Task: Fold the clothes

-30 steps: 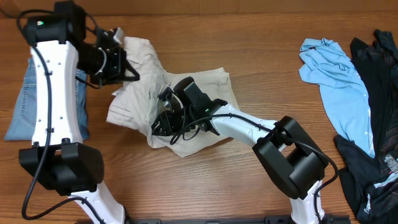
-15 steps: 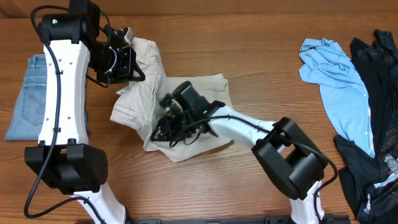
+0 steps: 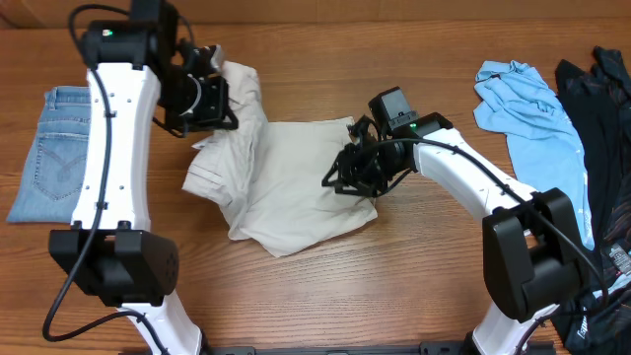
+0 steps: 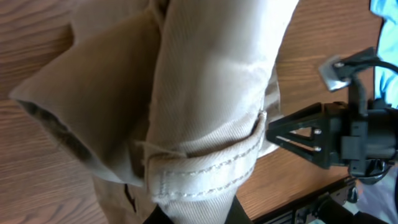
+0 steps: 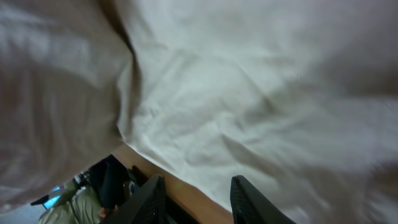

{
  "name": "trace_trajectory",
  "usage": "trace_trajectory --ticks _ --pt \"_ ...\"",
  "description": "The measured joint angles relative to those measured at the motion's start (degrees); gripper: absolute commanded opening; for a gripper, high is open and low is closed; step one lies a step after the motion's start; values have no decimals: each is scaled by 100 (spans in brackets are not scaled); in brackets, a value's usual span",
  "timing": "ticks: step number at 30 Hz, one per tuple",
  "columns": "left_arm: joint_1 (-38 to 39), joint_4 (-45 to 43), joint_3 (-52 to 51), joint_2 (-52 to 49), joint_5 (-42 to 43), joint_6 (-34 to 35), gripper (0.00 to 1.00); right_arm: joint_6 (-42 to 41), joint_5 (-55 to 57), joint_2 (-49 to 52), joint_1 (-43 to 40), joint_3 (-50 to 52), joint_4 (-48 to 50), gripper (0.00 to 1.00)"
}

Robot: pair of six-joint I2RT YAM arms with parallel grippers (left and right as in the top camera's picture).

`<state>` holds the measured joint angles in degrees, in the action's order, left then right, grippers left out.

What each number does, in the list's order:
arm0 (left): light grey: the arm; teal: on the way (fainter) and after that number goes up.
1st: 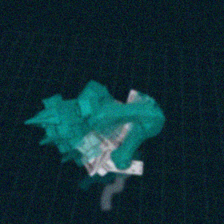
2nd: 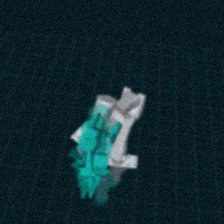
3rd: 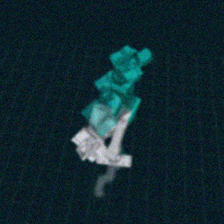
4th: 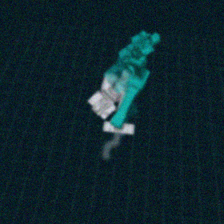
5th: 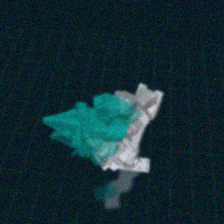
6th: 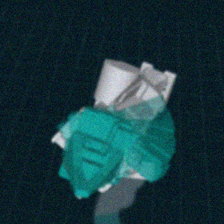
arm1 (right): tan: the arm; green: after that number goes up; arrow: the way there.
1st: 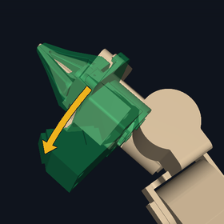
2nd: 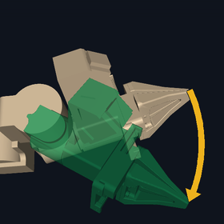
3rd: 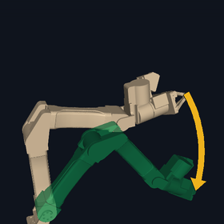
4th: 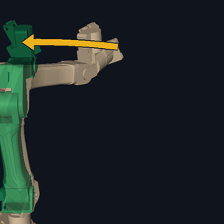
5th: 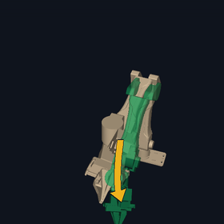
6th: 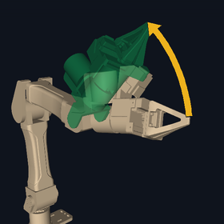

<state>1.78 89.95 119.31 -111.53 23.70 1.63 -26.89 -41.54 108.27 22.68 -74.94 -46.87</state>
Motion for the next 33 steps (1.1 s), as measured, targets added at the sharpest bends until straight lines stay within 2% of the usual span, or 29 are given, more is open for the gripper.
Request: trace_trajectory --ticks 7,17,29,33 --pt "437 -179 0 -4 -203 304 6 1010 7 0 66 9 -894 46" --pt "1032 -584 0 -420 -258 647 6 1805 175 0 -413 11 -1615 47" --pt "1344 -765 0 -994 -254 835 7 2070 1609 0 -470 101 -1722 47" --pt "1484 -868 0 -1130 -256 901 11 2087 1799 0 -470 190 -1698 47"
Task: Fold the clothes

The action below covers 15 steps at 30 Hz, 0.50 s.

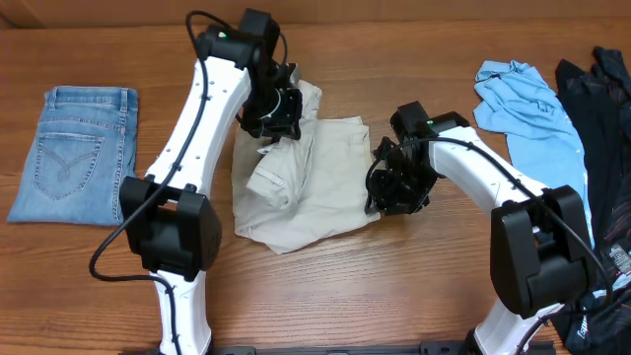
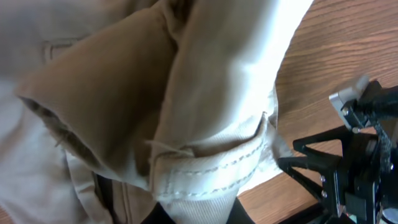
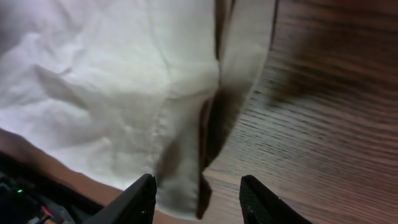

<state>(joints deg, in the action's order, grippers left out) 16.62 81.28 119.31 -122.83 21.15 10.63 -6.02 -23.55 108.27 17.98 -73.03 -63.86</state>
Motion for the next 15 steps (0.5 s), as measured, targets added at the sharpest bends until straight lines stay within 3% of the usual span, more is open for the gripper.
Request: trace_trajectory --ticks 12,15 --pt "367 -422 0 -214 -22 326 9 7 170 144 0 9 28 46" --pt "466 -455 0 -214 -22 431 17 79 260 345 0 9 85 43"
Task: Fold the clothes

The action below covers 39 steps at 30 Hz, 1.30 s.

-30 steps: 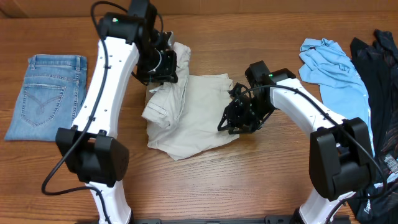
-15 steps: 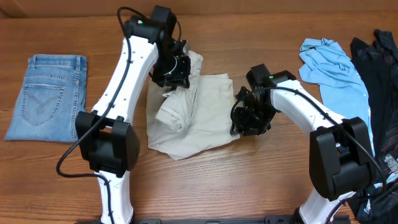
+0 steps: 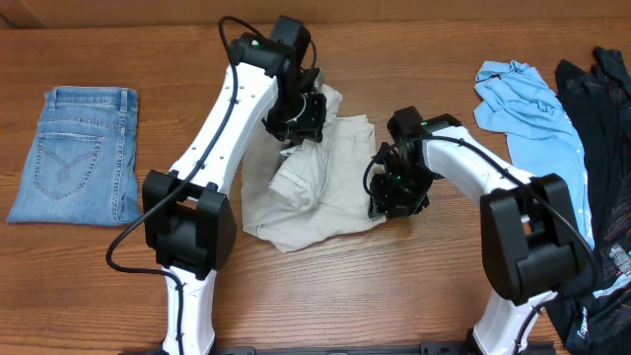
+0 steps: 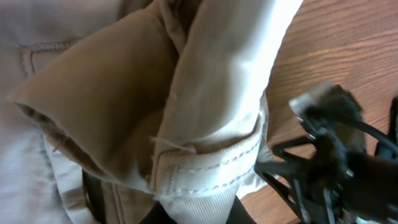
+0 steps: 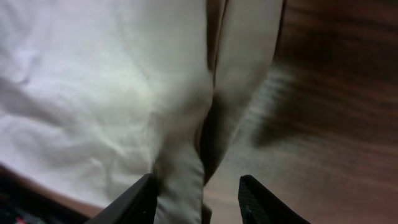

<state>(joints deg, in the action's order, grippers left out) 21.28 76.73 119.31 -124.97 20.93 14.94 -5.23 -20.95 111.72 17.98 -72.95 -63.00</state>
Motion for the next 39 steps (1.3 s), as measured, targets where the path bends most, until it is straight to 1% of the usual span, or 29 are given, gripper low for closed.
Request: trace_trajectory --ticks 2,6,8,13,19,20,21,22,23,25,26,27,30,33,37,39 --pt "83 0 0 -2 2 33 20 94 68 140 0 4 79 41" --pt "219 -11 0 -2 2 92 20 140 173 293 -2 -2 205 37" --pt "289 -13 0 -2 2 114 19 136 184 302 -4 -2 256 35" --pt "396 -42 0 -4 2 170 11 140 168 332 -7 -33 391 34" --pt "437 -247 0 -4 -2 481 9 138 168 332 -7 -33 400 34" --pt "450 -247 0 -4 -2 520 10 136 168 332 -7 -33 404 34" --pt "468 -247 0 -4 -7 575 17 136 168 332 -7 -33 407 34" --pt "501 -249 0 -4 -17 608 32 138 168 332 -7 -33 404 34" --pt "540 -251 0 -4 -22 632 38 136 166 332 -4 -33 407 34" --pt "643 -282 0 -4 -2 710 40 136 166 332 -7 -33 404 34" --pt "710 -310 0 -4 11 721 45 136 166 332 -7 -33 411 34" --pt "780 -339 0 -4 28 741 52 136 166 332 -4 -33 413 34" --pt "914 -374 0 -4 140 693 50 129 160 332 -7 -33 437 34" --pt "927 -254 7 -4 267 501 47 125 146 332 -7 -39 470 34" --pt "658 -98 7 -4 293 297 46 120 142 332 -7 -39 470 35" --pt "407 -81 7 -4 282 238 46 120 138 332 -4 -39 474 34"
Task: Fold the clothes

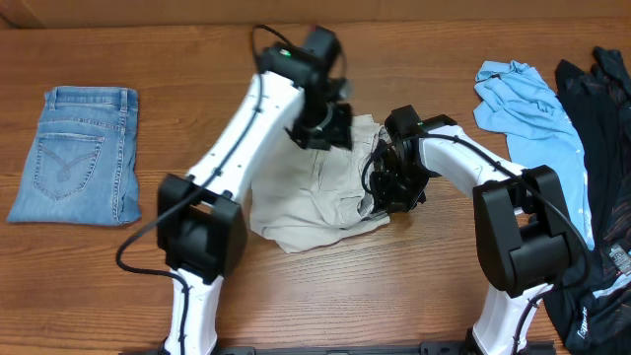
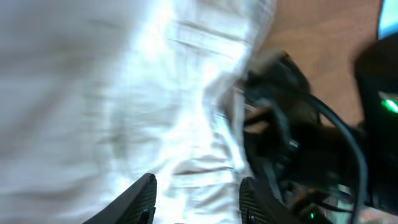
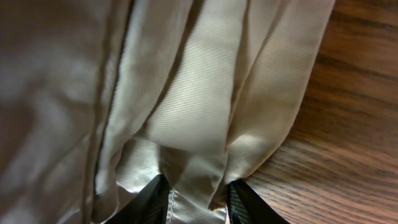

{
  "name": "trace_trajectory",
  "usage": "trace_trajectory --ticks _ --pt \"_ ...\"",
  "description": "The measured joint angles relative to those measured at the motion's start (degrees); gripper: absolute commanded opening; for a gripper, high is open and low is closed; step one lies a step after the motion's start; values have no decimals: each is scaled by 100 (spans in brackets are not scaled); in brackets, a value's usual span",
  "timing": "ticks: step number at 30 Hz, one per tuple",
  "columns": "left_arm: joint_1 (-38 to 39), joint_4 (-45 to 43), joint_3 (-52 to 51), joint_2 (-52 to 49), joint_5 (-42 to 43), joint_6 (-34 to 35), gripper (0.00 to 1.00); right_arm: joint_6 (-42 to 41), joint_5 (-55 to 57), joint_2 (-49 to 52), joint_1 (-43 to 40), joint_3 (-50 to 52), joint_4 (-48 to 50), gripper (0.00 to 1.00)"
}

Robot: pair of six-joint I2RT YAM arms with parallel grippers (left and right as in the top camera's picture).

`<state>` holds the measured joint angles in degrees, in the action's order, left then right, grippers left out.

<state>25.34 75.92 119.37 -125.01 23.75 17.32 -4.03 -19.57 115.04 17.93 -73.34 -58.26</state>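
Note:
Beige trousers lie bunched in a heap at the middle of the wooden table. My left gripper hovers over their far right part. In the left wrist view it is open, with only pale cloth beneath and nothing between the fingers; that view is blurred. My right gripper sits at the heap's right edge. In the right wrist view it is shut on folded layers of the trousers' edge, right at the tabletop.
Folded blue jeans lie at the far left. A light blue shirt and dark garments are piled at the right edge. The two arms are close together over the heap.
My left gripper has let go of the trousers' waistband and now stands open farther right, next to the right arm. My right gripper's fingers have come together on the cloth edge. The heap is narrower.
My left gripper held the waistband up at the trousers' far left while my right gripper stood open over their right side. The left then held the waistband farther right, over the middle, the right open at the right edge. Now the left is open and the right pinches the edge.

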Motion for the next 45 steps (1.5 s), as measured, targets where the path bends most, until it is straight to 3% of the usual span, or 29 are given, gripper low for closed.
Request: trace_trajectory --ticks 8,18,22,30,39,42,45 --pt "-1001 -219 4 0 -778 -396 45 -70 188 70 -37 -197 -350 30" --pt "-994 -857 4 -42 -1370 -1329 42 -284 909 -861 -177 -1121 -1104 31" --pt "-997 -874 24 -245 -1596 -1440 42 -46 592 -1300 -79 -1281 -1235 31" --pt "-994 -859 31 -992 -1740 -1460 43 656 42 -1202 568 -1248 -1292 31" --pt "-970 -267 81 -1351 -2146 -1484 53 905 22 -463 800 -1174 -1416 31" --pt "-968 87 98 -1357 -2345 -1495 52 925 186 -98 798 -966 -1276 31" --pt "-968 592 103 -1373 -2481 -1497 40 916 389 173 778 -730 -1036 31"
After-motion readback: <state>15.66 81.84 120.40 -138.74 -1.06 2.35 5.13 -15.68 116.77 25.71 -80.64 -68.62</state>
